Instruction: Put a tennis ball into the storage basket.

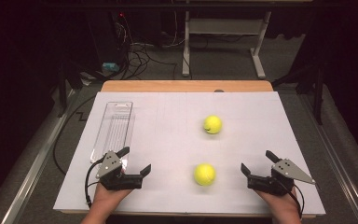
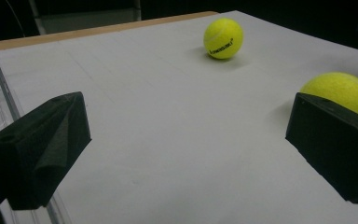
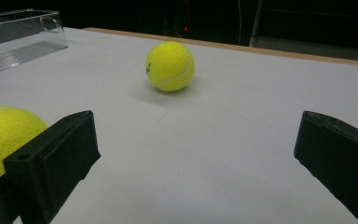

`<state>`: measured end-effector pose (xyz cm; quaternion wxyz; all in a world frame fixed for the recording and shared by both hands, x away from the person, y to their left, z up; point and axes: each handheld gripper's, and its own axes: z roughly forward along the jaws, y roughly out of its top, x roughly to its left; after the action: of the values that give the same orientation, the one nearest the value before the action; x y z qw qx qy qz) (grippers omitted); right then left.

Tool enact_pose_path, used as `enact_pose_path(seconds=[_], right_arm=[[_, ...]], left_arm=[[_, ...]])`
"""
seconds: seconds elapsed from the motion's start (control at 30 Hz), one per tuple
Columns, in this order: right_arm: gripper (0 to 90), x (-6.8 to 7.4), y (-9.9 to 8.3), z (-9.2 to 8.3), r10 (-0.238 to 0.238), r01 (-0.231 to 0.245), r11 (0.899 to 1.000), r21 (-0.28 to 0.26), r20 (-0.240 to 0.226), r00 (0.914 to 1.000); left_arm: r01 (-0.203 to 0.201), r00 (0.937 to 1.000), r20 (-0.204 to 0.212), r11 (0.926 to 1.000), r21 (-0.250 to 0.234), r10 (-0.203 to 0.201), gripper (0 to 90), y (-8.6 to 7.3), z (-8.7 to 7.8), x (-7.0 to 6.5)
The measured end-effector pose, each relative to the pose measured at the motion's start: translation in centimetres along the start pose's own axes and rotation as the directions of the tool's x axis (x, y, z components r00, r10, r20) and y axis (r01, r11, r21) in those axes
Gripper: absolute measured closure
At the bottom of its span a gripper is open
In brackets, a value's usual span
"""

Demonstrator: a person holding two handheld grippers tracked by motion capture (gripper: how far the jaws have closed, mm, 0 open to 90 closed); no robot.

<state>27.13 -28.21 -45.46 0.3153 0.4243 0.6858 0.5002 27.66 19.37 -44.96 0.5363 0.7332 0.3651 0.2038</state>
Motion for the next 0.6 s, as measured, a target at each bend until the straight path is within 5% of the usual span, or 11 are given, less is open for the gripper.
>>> enact_pose_path(seconds=[0.6], right_arm=[[0.0, 0.01, 0.14, 0.09, -0.018, 0.018, 1.0, -0.002, 0.011, 0.9998]], left_arm=[[0.016, 0.9998, 0.008, 0.9998, -0.011, -0.016, 0.8, 0.27, -0.27, 0.09]])
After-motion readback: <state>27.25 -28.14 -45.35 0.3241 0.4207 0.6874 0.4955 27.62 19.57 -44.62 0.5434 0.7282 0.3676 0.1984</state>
